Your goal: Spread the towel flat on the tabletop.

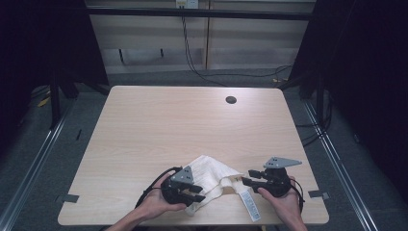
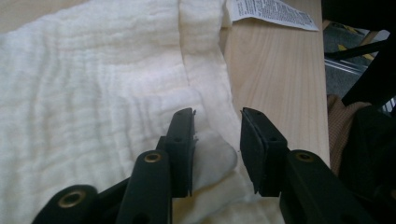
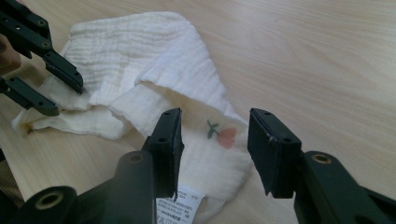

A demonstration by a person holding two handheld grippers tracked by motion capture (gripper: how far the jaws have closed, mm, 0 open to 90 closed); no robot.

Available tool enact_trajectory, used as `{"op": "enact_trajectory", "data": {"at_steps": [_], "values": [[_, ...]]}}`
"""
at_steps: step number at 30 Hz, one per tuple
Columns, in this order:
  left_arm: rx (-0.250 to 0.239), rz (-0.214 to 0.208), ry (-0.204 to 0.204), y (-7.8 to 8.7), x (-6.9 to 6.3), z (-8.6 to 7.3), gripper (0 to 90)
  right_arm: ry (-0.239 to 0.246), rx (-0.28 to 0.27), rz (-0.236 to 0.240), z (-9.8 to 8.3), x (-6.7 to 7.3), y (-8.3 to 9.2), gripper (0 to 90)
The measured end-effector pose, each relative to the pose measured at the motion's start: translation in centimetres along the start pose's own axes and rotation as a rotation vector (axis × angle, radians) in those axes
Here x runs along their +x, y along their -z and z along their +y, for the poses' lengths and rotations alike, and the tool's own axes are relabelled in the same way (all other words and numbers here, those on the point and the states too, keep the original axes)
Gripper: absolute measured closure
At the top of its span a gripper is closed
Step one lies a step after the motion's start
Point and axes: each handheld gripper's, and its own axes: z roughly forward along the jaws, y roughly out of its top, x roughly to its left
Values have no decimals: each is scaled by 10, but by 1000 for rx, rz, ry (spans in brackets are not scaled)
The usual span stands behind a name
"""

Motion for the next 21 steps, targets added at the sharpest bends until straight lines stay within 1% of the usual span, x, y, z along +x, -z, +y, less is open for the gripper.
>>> {"op": "enact_trajectory", "data": {"at_steps": [1, 2, 3, 4, 5, 6, 8, 9, 10, 11, 12, 13, 14, 15, 16, 17, 18, 19, 20, 21], "values": [[0, 0, 0, 0, 0, 0, 610, -3, -2, 2, 0, -1, 0, 537], [9, 31, 10, -1, -1, -3, 602, -12, -3, 1, -1, -1, 0, 529], [9, 31, 10, -1, -1, -3, 599, -12, -3, 1, -1, -1, 0, 529], [-1, 39, 12, -4, -2, -4, 592, -30, -7, 18, 0, -1, -2, 525], [6, 46, 4, -4, -3, -3, 592, -23, -5, 17, 0, 0, -2, 524], [15, 65, -10, -3, -4, -3, 598, -17, -1, 15, 0, 1, -3, 524], [19, 98, -30, -4, -6, -3, 670, -9, 0, 17, 0, 2, -4, 524], [19, 98, -30, -4, -6, -3, 701, -9, 0, 17, 0, 2, -4, 524], [19, 108, -33, -4, -6, -3, 701, -7, 4, 14, 0, 3, -5, 523], [29, 121, -30, -4, -4, -2, 787, -9, 6, 15, 0, 4, -5, 520], [34, 109, -21, -3, -2, -2, 821, -10, 7, 16, 0, 4, -6, 516], [13, 90, 2, -3, 1, -2, 843, -13, 9, 16, 0, 4, -6, 513], [13, 90, 2, -3, 1, -2, 852, -12, 12, 17, 0, 4, -6, 512], [13, 78, 26, -2, 2, -2, 858, -12, 15, 17, 0, 4, -6, 511], [-12, 44, 57, 1, 6, -2, 861, -11, 15, 15, 0, 4, -7, 511], [-40, 25, 68, 4, 7, 0, 863, -11, 17, 14, -1, 4, -7, 510], [-69, 18, 80, 6, 7, 1, 866, -10, 18, 13, 0, 4, -7, 510], [-81, 1, 91, 11, 9, 3, 867, -9, 17, 13, 0, 4, -7, 510], [-107, 7, 99, 13, 8, 5, 868, -10, 16, 14, 0, 4, -7, 509], [-112, 17, 86, 18, 8, 6, 868, -10, 14, 14, 0, 3, -7, 504]]}}
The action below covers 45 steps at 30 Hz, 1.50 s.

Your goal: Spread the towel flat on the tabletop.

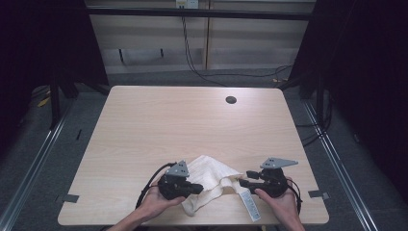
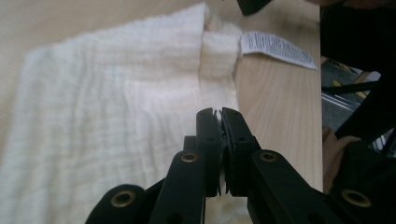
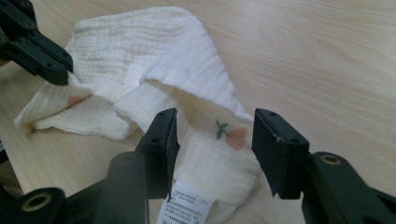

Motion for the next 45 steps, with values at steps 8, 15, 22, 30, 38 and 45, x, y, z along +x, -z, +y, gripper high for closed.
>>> {"op": "enact_trajectory", "data": {"at_steps": [8, 15, 22, 30, 38, 45], "values": [[-96, 54, 53, 29, 17, 4, 869, -3, -29, 11, 2, -2, 12, 482], [-144, 100, 87, 48, 31, 1, 868, 1, -23, 34, -3, -7, 12, 544], [-163, 104, 119, 60, 41, -4, 868, 11, 18, 31, -11, -10, 7, 569], [-185, 120, 144, 70, 48, -11, 867, 48, 10, 50, -19, -13, 6, 628], [-182, 111, 130, 72, 48, -11, 867, 56, 43, 95, -20, -14, -1, 723], [-170, 104, 121, 71, 47, -11, 867, 49, -9, 116, -13, -13, 5, 878]]}}
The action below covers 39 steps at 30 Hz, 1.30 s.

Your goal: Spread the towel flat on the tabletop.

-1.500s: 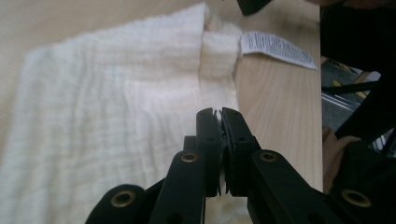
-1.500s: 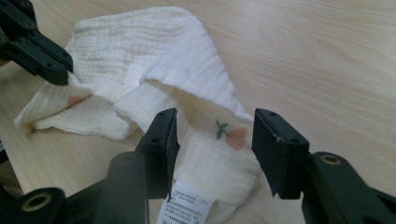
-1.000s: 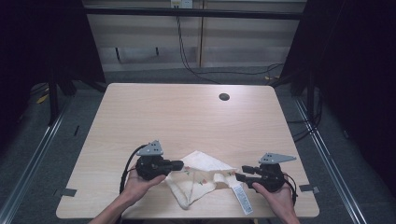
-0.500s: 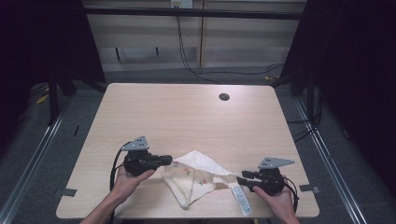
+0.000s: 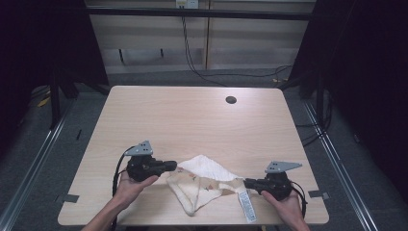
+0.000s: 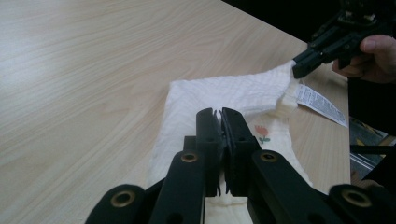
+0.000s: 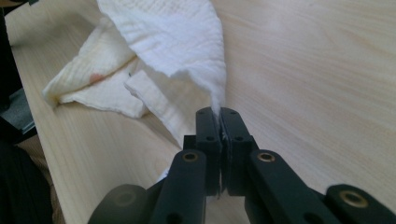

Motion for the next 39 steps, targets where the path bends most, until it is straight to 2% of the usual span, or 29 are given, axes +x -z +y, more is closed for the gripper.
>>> {"op": "enact_trajectory", "data": {"at_steps": [8, 12, 17, 19, 20, 22, 27, 29, 33, 39], "values": [[6, -16, -15, 5, 1, 3, 870, 20, -66, 31, 13, 6, 11, 880], [-4, -15, -10, 9, 5, 3, 870, -7, -84, 33, 21, 1, 12, 880], [-26, -18, -2, 14, 7, 5, 870, 4, -104, 41, 31, 0, 14, 881], [-44, -2, -5, 18, 7, 6, 870, 16, -128, 40, 38, 2, 17, 881], [-51, 2, 9, 19, 9, 8, 870, 14, -129, 37, 40, 3, 18, 881], [-64, -7, 2, 21, 9, 11, 870, 19, -138, 40, 45, 2, 19, 881], [-92, 4, -11, 29, 6, 17, 871, 30, -163, 39, 61, 3, 25, 881], [-113, -9, -21, 34, 4, 21, 870, 37, -167, 39, 64, 3, 26, 881], [-142, 6, -32, 44, 4, 34, 871, 57, -194, 37, 83, 5, 31, 881], [-176, 26, -51, 59, 4, 43, 871, 79, -233, 29, 100, 6, 38, 882]]}}
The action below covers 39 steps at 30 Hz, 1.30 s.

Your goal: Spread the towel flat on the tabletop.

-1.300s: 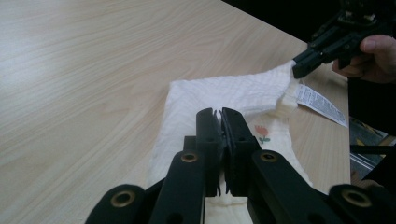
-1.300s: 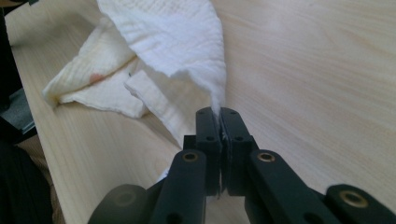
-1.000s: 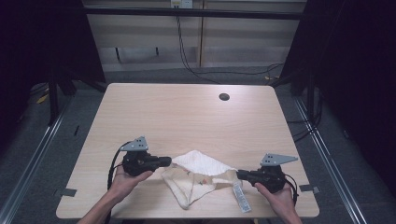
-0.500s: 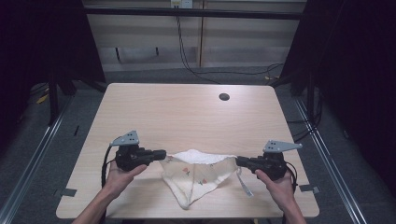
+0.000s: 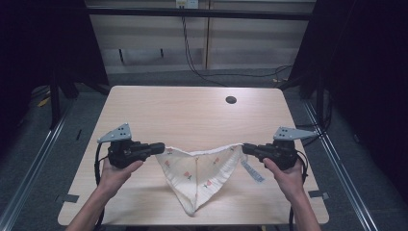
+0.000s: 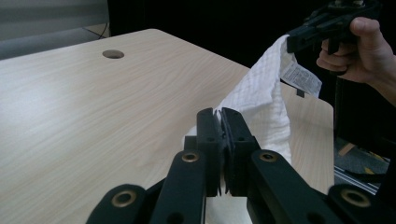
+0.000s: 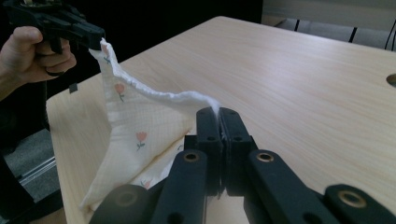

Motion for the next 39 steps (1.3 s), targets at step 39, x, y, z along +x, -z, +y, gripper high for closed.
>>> {"op": "enact_trajectory", "data": {"at_steps": [39], "values": [[-132, 16, -104, 71, -31, 53, 876, 186, -63, 0, 75, 55, 43, 884]]}}
